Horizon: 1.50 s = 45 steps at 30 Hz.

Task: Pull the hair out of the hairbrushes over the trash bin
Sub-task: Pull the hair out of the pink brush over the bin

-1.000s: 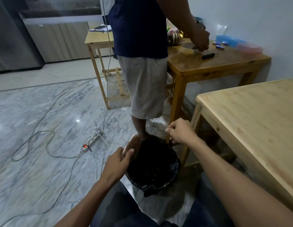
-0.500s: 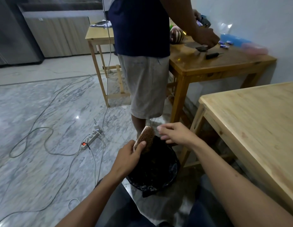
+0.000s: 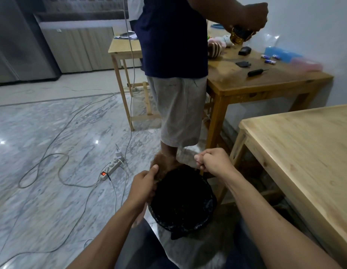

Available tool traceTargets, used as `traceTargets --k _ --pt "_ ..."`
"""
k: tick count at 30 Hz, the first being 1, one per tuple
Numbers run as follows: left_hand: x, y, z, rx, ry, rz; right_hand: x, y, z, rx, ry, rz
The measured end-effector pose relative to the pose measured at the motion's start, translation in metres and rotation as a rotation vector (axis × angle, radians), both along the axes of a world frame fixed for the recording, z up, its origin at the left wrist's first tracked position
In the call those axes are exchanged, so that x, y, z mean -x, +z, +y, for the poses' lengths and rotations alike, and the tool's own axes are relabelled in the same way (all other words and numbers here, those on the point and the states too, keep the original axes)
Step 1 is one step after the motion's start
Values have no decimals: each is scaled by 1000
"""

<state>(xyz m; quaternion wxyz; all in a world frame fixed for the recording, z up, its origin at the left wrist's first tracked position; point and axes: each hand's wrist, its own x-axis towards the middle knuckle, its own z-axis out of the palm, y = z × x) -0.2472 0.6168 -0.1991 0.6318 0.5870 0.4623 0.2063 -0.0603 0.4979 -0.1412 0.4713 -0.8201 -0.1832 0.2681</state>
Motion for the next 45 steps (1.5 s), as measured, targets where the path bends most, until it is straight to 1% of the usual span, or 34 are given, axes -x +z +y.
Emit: traceTargets --k 1,3,6,7,8,10,11,13,15,18,21,26,28,31,35,36,39,41,42,43,45 --pt "1 1 5 30 15 -10 -1 1 -2 -15 -24 14" --pt "3 4 9 16 -2 -18 -4 1 -5 -13 -43 20" --pt "2 9 7 -96 -40 -27 -3 -1 -7 72 66 -12" --pt "1 11 3 -113 -45 -43 -1 -3 -6 85 116 6" --pt "0 13 0 -121 -50 -57 1 -3 -4 74 158 57" --pt "-4 17 -8 -142 -60 -79 6 -2 -1 -24 235 220" --pt "-7 18 -12 -154 -68 -88 10 -1 0 -66 277 263" --pt "-9 21 -18 -206 -92 -74 17 -2 3 -112 342 249" --pt "-9 23 -20 -223 -107 -62 22 -3 5 -149 350 198" --pt "-7 22 -15 -68 -98 -123 21 -3 8 -110 288 80" --pt "-8 14 -1 26 -10 -108 18 -2 10 -58 235 3" --pt "-2 2 32 212 191 -51 8 5 2 -19 164 -13" --pt "6 0 42 232 242 -47 1 4 -4 -14 128 -14" --pt "12 -2 41 145 232 -57 -10 -5 -9 49 123 -50" --pt "4 -2 21 -52 106 -92 -4 -11 -1 261 353 -91" --pt "1 -1 17 -108 84 -81 -1 -11 3 249 352 -94" --pt "-7 2 6 -263 14 -19 6 -7 11 35 295 -117" --pt "-11 5 1 -343 -27 17 11 -3 12 -63 319 -85" --pt "-13 4 0 -371 -36 28 12 -4 14 -86 331 -107" --pt "-14 5 -1 -374 -35 34 11 -5 15 -87 325 -148" --pt "-13 3 3 -300 -7 26 6 -8 16 -76 248 -198"
